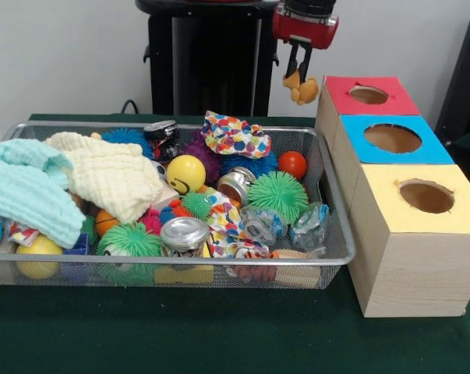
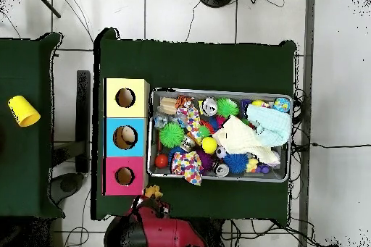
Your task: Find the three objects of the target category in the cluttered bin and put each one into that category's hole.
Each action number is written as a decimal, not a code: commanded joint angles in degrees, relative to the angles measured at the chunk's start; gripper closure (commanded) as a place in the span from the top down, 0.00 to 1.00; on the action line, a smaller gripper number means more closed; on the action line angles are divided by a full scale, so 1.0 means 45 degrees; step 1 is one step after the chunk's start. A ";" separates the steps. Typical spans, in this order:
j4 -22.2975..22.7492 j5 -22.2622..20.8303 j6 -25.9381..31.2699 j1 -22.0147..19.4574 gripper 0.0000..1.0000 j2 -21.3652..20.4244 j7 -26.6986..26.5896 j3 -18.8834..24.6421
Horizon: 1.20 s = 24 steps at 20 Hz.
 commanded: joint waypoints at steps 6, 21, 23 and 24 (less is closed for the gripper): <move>0.0177 0.0432 -0.0828 -0.0598 0.00 0.0537 0.2371 0.0231; -0.0219 0.0189 0.1740 -0.1271 0.00 -0.1846 0.1202 -0.0117; -0.0653 0.0321 0.2732 -0.0813 0.00 -0.2176 0.1223 -0.0493; -0.0810 0.0372 0.3101 -0.0651 0.00 -0.2309 0.1285 -0.0602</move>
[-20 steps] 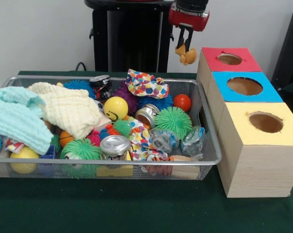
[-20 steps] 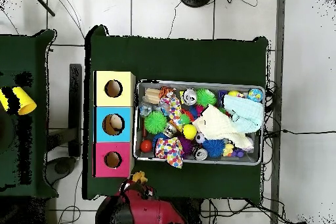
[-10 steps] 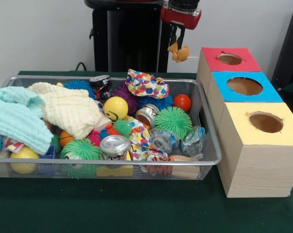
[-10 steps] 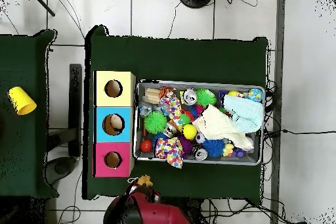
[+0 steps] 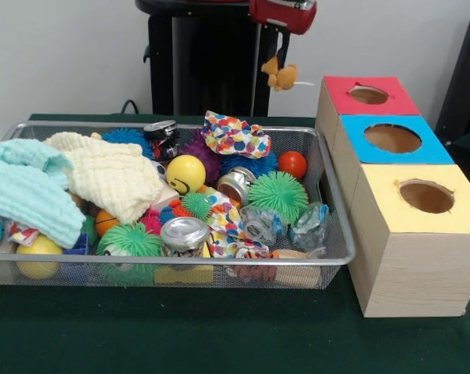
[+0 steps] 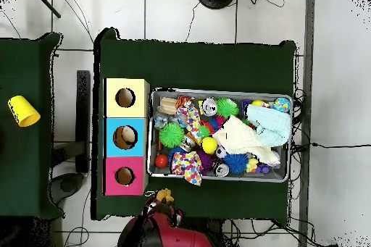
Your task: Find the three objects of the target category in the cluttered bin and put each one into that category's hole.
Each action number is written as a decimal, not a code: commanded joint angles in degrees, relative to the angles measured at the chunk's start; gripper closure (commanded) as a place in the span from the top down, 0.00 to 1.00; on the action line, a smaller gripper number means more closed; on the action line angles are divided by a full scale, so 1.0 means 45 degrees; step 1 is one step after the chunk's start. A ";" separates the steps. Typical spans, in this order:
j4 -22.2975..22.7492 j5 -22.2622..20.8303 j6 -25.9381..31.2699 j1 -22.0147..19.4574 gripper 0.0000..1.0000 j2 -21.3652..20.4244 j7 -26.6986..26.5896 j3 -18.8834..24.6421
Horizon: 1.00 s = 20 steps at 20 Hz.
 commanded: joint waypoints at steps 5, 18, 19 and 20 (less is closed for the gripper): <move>-0.2264 0.0288 0.3825 0.0862 0.00 -0.1239 0.1402 -0.0690; -0.2731 0.0842 0.3642 0.1673 0.00 -0.0443 0.2877 -0.0689; -0.2764 0.0930 0.3677 0.1786 0.00 -0.0406 0.2956 -0.0708; -0.2870 0.1017 0.3721 0.1983 0.00 -0.0305 0.3116 -0.0797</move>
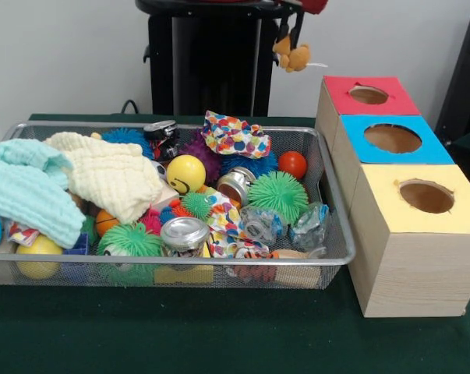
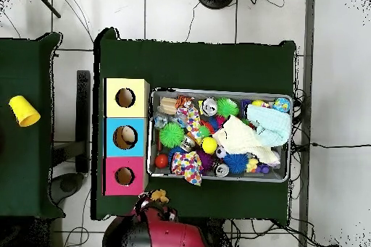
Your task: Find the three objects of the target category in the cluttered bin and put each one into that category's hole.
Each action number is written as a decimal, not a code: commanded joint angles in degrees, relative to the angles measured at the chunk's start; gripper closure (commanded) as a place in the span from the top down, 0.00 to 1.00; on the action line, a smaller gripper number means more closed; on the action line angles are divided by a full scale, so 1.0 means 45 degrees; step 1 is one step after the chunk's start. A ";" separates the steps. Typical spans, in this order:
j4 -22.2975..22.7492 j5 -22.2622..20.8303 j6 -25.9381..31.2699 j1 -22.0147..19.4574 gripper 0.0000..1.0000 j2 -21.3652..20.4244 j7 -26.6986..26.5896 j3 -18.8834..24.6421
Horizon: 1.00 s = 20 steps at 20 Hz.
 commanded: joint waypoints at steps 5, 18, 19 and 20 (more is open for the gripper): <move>-0.1916 0.1496 0.0423 0.1678 0.00 0.1238 0.3832 -0.0416; -0.3007 0.3106 0.1216 0.3349 0.00 0.1913 0.4507 -0.1154; -0.3037 0.3221 0.1211 0.3487 0.00 0.1996 0.4615 -0.1230; -0.3041 0.3321 0.1111 0.3595 0.00 0.2088 0.4683 -0.1271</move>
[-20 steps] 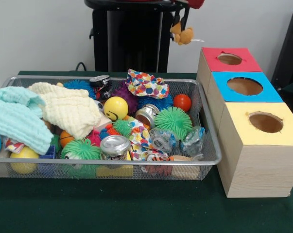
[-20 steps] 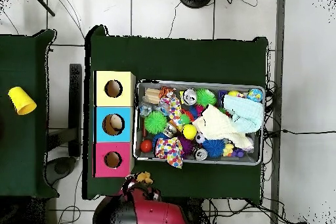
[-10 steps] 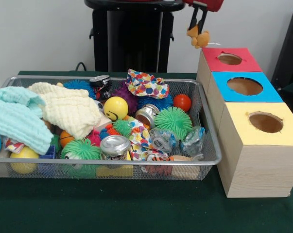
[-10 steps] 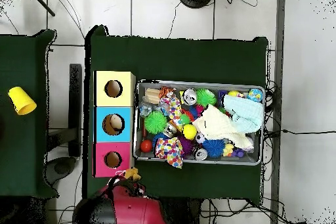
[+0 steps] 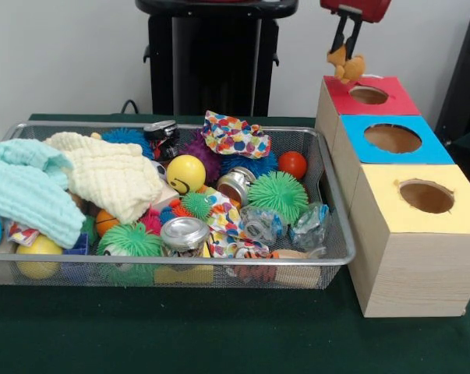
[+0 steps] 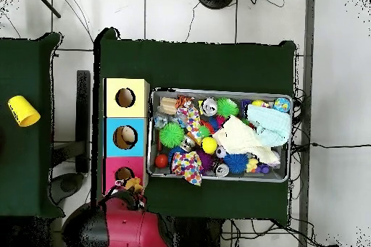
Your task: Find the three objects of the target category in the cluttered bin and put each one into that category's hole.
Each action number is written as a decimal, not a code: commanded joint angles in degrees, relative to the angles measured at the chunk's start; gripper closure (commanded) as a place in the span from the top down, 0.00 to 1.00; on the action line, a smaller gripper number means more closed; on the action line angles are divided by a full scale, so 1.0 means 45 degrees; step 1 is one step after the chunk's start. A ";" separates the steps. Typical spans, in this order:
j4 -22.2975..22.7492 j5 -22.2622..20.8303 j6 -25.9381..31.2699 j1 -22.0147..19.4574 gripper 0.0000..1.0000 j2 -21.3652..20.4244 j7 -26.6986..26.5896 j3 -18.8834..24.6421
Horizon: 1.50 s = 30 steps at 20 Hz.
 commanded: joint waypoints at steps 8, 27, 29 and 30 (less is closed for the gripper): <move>-0.0091 0.1989 -0.2114 -0.0019 0.00 0.1916 0.4019 0.0835; 0.2555 0.3346 -0.5494 -0.1994 0.00 0.2381 0.5184 0.4549; 0.2722 0.3414 -0.5472 -0.2146 0.00 0.2326 0.5096 0.4792; 0.2788 0.3452 -0.5199 -0.2224 0.00 0.2259 0.4885 0.4873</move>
